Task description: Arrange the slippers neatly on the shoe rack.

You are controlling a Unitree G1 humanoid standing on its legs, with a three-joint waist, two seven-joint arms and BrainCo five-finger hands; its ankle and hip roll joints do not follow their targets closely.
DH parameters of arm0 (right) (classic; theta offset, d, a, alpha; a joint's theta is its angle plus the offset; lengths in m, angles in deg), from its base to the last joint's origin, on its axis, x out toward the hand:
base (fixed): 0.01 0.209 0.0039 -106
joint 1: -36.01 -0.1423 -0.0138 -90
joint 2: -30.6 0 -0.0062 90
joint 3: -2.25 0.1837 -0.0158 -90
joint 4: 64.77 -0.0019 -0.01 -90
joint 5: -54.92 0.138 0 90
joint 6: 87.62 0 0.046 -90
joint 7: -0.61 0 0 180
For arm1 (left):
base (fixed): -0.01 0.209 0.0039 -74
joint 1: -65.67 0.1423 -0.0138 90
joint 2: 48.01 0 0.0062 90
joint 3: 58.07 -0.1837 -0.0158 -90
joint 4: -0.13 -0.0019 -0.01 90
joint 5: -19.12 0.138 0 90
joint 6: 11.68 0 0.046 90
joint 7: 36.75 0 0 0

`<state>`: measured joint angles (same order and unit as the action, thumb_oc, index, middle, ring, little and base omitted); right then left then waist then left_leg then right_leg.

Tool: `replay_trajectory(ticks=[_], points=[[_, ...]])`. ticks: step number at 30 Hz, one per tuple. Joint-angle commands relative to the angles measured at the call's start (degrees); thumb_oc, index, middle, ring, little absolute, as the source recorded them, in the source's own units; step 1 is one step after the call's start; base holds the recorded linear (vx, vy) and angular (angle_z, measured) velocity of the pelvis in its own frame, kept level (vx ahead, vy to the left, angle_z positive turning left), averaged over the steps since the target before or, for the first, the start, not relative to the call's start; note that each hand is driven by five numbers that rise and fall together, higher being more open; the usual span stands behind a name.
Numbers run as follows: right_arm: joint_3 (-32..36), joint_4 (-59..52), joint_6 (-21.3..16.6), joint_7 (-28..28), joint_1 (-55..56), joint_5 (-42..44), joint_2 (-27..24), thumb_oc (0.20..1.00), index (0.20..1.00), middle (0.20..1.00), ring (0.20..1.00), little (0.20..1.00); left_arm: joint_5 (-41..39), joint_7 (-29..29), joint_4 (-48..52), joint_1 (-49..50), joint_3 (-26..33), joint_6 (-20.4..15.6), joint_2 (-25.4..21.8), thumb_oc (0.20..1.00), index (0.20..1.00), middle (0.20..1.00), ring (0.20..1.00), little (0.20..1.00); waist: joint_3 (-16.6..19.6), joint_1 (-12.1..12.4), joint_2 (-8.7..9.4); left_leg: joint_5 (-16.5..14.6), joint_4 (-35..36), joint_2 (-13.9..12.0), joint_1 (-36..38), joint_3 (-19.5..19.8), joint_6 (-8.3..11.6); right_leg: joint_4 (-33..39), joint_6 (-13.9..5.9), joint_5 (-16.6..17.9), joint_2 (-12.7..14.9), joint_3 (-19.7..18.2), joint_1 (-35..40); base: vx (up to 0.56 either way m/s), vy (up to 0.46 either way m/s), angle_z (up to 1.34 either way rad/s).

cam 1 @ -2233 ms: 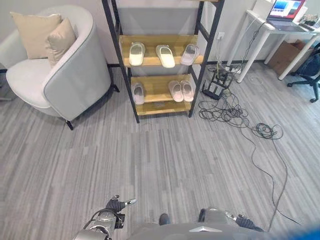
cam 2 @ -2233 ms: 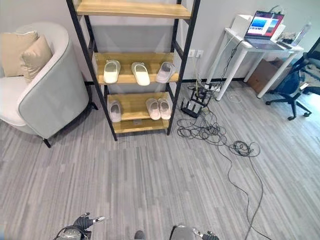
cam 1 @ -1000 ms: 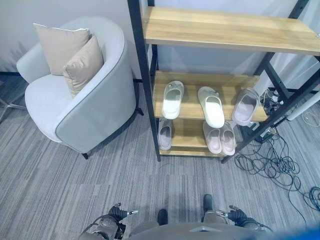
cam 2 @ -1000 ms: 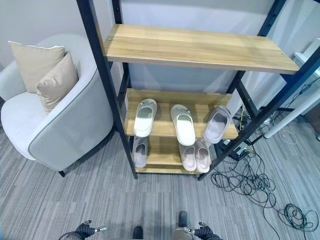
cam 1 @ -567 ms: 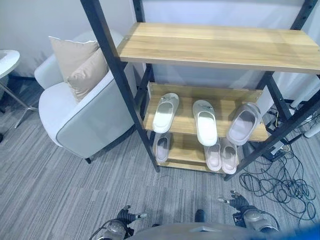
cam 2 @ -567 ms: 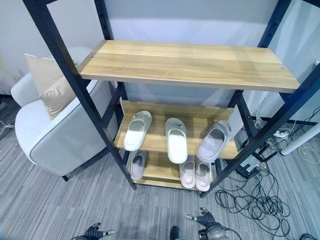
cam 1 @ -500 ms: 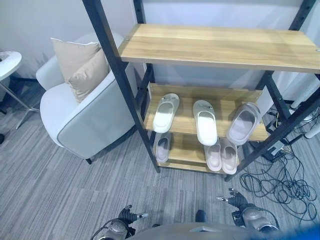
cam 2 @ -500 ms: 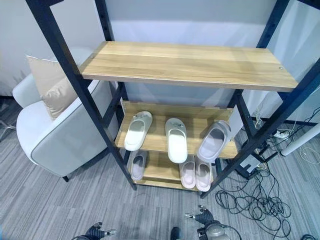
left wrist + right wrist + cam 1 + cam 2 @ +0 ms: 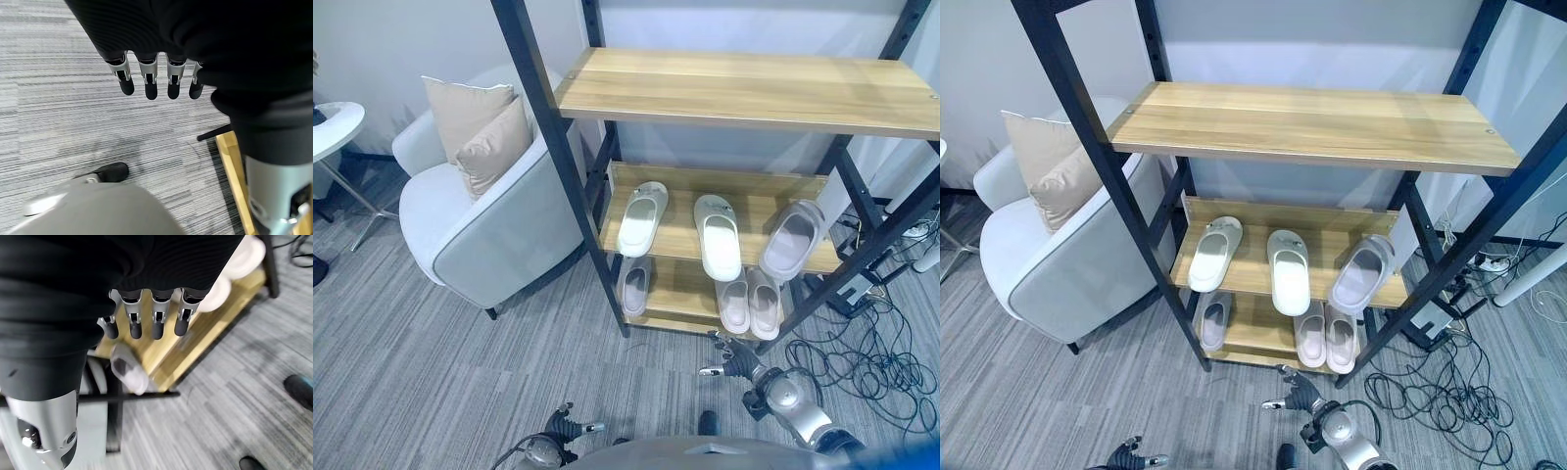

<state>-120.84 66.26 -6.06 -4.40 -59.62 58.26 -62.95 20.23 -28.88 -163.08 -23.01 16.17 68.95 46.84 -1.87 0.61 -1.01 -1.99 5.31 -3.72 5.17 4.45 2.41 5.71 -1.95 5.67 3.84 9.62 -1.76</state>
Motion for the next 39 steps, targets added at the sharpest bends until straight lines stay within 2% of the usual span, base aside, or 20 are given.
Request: replay_trajectory(ticks=[1, 3, 6, 7, 9, 11, 13, 15, 17, 19, 23, 33, 39], points=[[-1.15, -10.22, -4.89, -3.45, -2.19, 2.46, -1.05, 1.000, 1.000, 1.000, 1.000, 1.000, 1.40, 0.39, -3.72, -3.69, -1.40, -1.44, -1.04, 1.000, 1.000, 1.000, 1.000, 1.000, -1.65, 0.29, 3.28, -1.17, -0.31, 1.57, -2.00, 1.81, 0.50, -0.88, -5.90, -6.87, 3.56, 1.80, 6.39, 0.02, 0.030, 0.21], [-2.44, -19.22, -5.84, -4.17, -4.57, 2.77, -4.22, 1.000, 1.000, 1.000, 1.000, 1.000, 1.21, 0.17, -4.16, -3.05, -1.37, -1.55, -1.13, 1.000, 1.000, 1.000, 1.000, 1.000, -1.47, 0.66, 3.67, -1.23, -0.31, 1.43, -1.93, 2.04, 0.51, -1.14, -5.95, -7.16, 3.52, 2.12, 6.55, 0.03, 0.017, 0.14], [-1.03, -25.53, -6.84, -3.12, -6.12, 2.40, -6.83, 1.000, 1.000, 1.000, 1.000, 1.000, 0.91, 0.26, -4.53, -2.88, -1.23, -1.80, -0.95, 1.000, 1.000, 1.000, 1.000, 1.000, -1.38, 0.74, 3.76, -1.17, -0.31, 1.37, -2.10, 2.09, 0.54, -1.23, -6.05, -7.21, 3.56, 2.34, 6.43, 0.00, 0.000, 0.00], [1.07, -30.34, -7.54, -1.27, -7.76, 1.12, -8.90, 1.000, 1.000, 1.000, 1.000, 1.000, 0.69, 0.31, -4.75, -2.57, -1.29, -1.91, -0.79, 1.000, 1.000, 1.000, 1.000, 1.000, -1.24, 0.72, 3.79, -1.14, -0.31, 1.39, -2.22, 2.09, 0.51, -1.24, -6.08, -7.21, 3.58, 2.46, 6.30, 0.00, 0.000, 0.00], [3.76, -32.08, -8.09, 1.73, -8.71, -1.81, -10.38, 1.000, 1.000, 1.000, 1.000, 1.000, 0.49, 0.32, -4.82, -2.44, -1.33, -2.07, -0.51, 1.000, 1.000, 1.000, 1.000, 1.000, -1.11, 0.71, 3.75, -1.07, -0.31, 1.43, -2.48, 2.08, 0.49, -1.18, -6.17, -7.16, 3.60, 2.53, 6.15, 0.00, 0.000, 0.00], [7.29, -31.96, -8.17, 6.09, -10.11, -6.82, -11.00, 1.000, 1.000, 1.000, 1.000, 1.000, 0.28, 0.50, -4.69, -2.39, -1.28, -2.23, -0.36, 1.000, 1.000, 1.000, 1.000, 1.000, -1.05, 0.83, 3.63, -0.96, -0.31, 1.52, -2.84, 2.20, 0.45, -1.05, -6.26, -7.06, 3.62, 2.73, 5.92, 0.00, 0.000, 0.00], [11.71, -28.62, -6.55, 13.42, -13.61, -17.04, -14.37, 1.000, 1.000, 1.000, 1.000, 1.000, 0.33, 0.94, -3.71, -2.25, -1.19, -2.46, -0.41, 1.000, 1.000, 1.000, 1.000, 1.000, -1.29, 1.25, 3.49, -0.65, -0.31, 1.73, -3.92, 2.32, 0.43, -0.77, -6.29, -6.77, 3.61, 2.92, 5.22, 0.01, -0.006, -0.02], [13.22, -23.99, -5.36, 17.87, -15.39, -22.46, -16.53, 1.000, 1.000, 1.000, 1.000, 1.000, 0.94, 1.25, -3.46, -2.14, -1.48, -2.63, -0.60, 1.000, 1.000, 1.000, 1.000, 1.000, -1.66, 1.63, 3.33, -0.38, -0.31, 1.92, -4.70, 2.73, 0.46, -0.71, -6.22, -6.69, 3.59, 3.06, 4.73, 0.00, -0.011, 0.03], [13.40, -19.88, -4.26, 19.83, -17.57, -24.47, -17.55, 1.000, 1.000, 1.000, 1.000, 1.000, 1.05, 1.41, -3.47, -2.22, -1.39, -2.60, -0.92, 1.000, 1.000, 1.000, 1.000, 1.000, -2.01, 1.90, 3.28, -0.07, -0.31, 1.92, -5.48, 2.85, 0.57, -0.71, -6.25, -6.67, 3.58, 3.23, 4.17, -0.01, -0.025, 0.05], [13.95, -14.43, -2.94, 22.15, -19.63, -24.08, -17.86, 1.000, 1.000, 1.000, 1.000, 1.000, 0.70, 1.68, -3.80, -2.23, -1.14, -2.60, -1.28, 1.000, 1.000, 1.000, 1.000, 1.000, -2.34, 2.12, 3.17, 0.16, -0.31, 1.86, -6.36, 3.03, 0.67, -0.71, -6.09, -6.63, 3.49, 3.26, 3.31, 0.02, -0.031, 0.03], [13.71, -8.00, -2.22, 23.42, -22.71, -20.75, -17.25, 1.000, 1.000, 1.000, 1.000, 1.000, 0.01, 1.95, -3.90, -2.48, -1.24, -2.57, -1.80, 1.000, 1.000, 1.000, 1.000, 1.000, -3.12, 2.41, 3.13, 0.86, -0.31, 1.78, -7.96, 2.94, 0.88, -0.71, -5.85, -6.52, 3.26, 3.13, 1.97, 0.01, -0.027, 0.08], [12.25, -3.39, -2.37, 25.22, -28.07, -17.02, -16.90, 1.000, 1.000, 1.000, 1.000, 1.000, -1.55, 2.49, -2.14, -3.90, -3.17, -3.71, -2.22, 1.000, 1.000, 1.000, 1.000, 1.000, -5.00, 3.50, 2.59, 2.79, -0.31, 2.22, -13.17, 4.71, 1.54, -0.71, -5.89, -5.91, 3.28, 4.90, -2.10, 0.02, -0.006, 0.08], [10.48, 5.44, -1.99, 26.85, -36.10, -13.11, -17.63, 1.000, 1.000, 1.000, 1.000, 1.000, -3.32, 3.57, -1.24, -5.56, -4.27, -4.36, -2.80, 1.000, 1.000, 1.000, 1.000, 1.000, -6.62, 4.64, 2.71, 3.92, -0.31, 2.51, -17.18, 4.78, 2.07, -0.71, -6.19, -5.11, 3.38, 4.91, -5.82, 0.00, 0.010, 0.08]])
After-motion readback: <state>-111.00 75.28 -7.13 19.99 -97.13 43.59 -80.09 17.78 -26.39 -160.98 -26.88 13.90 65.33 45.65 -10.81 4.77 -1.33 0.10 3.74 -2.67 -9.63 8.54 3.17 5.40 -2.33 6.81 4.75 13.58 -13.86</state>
